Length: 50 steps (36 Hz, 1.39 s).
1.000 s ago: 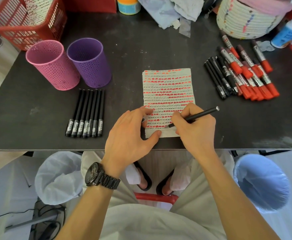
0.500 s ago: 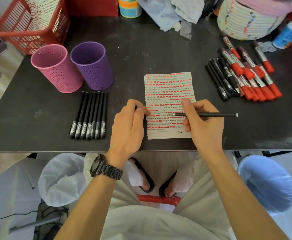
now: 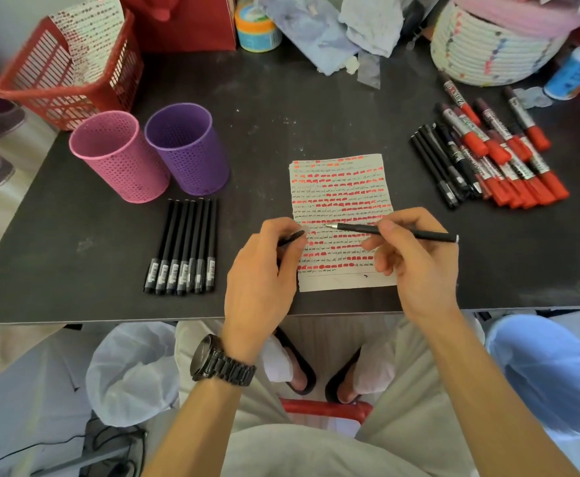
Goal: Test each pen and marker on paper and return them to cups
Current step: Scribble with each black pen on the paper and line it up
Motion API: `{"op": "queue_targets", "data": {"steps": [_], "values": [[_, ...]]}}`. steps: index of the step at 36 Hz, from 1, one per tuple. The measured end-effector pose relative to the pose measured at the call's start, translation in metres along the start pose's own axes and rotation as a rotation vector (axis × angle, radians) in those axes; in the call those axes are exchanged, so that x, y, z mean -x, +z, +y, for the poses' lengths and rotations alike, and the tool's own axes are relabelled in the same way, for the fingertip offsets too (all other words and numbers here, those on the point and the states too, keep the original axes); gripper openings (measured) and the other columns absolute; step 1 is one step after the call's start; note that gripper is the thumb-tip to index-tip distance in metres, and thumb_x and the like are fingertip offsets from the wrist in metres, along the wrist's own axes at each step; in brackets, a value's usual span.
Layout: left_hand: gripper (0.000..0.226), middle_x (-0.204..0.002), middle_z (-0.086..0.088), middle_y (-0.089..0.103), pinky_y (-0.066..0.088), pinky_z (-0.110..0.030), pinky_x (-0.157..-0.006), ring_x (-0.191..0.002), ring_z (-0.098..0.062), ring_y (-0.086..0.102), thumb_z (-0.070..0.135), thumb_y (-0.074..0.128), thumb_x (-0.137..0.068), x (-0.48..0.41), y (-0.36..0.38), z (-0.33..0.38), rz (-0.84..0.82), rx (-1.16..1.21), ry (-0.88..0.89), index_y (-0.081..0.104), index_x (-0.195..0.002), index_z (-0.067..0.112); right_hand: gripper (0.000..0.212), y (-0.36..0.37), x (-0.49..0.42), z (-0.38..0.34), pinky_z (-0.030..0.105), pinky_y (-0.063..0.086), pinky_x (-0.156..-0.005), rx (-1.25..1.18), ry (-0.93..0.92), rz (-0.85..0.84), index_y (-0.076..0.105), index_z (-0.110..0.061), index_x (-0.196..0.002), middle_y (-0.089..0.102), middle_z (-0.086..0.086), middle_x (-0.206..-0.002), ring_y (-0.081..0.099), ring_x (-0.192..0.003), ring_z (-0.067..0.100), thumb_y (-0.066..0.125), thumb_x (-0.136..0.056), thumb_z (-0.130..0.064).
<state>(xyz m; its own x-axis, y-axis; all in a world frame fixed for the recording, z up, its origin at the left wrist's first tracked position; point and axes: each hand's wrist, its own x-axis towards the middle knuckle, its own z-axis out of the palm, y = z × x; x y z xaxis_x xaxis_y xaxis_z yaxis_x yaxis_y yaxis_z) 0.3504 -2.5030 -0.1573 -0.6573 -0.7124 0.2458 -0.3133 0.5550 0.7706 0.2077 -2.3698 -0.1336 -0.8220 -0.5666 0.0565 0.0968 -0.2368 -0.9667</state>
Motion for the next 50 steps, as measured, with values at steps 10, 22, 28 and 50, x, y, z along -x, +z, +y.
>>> {"op": "queue_targets", "data": {"steps": [10, 22, 28, 50], "values": [[0.019, -0.113, 0.024, 0.058, 0.053, -0.025, -0.067, -0.086, -0.007, 0.061, 0.039, 0.057, -0.1, -0.001, 0.001, -0.003, 0.024, -0.061, 0.114, 0.058, -0.118, 0.04, 0.006, 0.0, 0.001, -0.002, 0.021, 0.043, -0.047, -0.007, -0.008, -0.016, 0.07, -0.02, -0.08, 0.072, 0.01, -0.067, 0.054, -0.046, 0.018, 0.068, -0.084, -0.025], [0.018, -0.114, 0.023, 0.059, 0.053, -0.032, -0.063, -0.08, -0.008, 0.061, 0.039, 0.059, -0.099, -0.001, 0.0, -0.001, 0.021, -0.066, 0.136, 0.063, -0.116, 0.04, 0.013, 0.001, 0.002, 0.002, 0.021, 0.046, -0.05, 0.098, 0.013, -0.012, 0.068, -0.017, -0.079, 0.072, 0.009, -0.065, 0.055, -0.047, 0.015, 0.069, -0.082, -0.03], [0.018, -0.114, 0.021, 0.06, 0.055, -0.036, -0.067, -0.08, -0.009, 0.061, 0.039, 0.061, -0.098, 0.0, -0.001, 0.001, 0.007, -0.057, 0.156, 0.066, -0.115, 0.038, 0.014, 0.003, 0.004, 0.001, 0.02, 0.046, -0.051, 0.152, 0.005, -0.033, 0.067, -0.012, -0.08, 0.071, 0.007, -0.064, 0.054, -0.047, 0.012, 0.069, -0.087, -0.024], [0.022, -0.099, 0.019, 0.07, 0.052, -0.026, -0.068, -0.075, -0.014, 0.062, 0.029, 0.081, -0.084, -0.003, -0.009, 0.0, -0.117, 0.178, 0.053, 0.078, -0.106, 0.033, 0.009, 0.005, 0.005, 0.002, 0.02, 0.052, -0.058, 0.323, -0.039, -0.224, 0.076, -0.025, -0.084, 0.075, 0.004, -0.072, 0.064, -0.056, 0.012, 0.075, -0.091, -0.02]]}}
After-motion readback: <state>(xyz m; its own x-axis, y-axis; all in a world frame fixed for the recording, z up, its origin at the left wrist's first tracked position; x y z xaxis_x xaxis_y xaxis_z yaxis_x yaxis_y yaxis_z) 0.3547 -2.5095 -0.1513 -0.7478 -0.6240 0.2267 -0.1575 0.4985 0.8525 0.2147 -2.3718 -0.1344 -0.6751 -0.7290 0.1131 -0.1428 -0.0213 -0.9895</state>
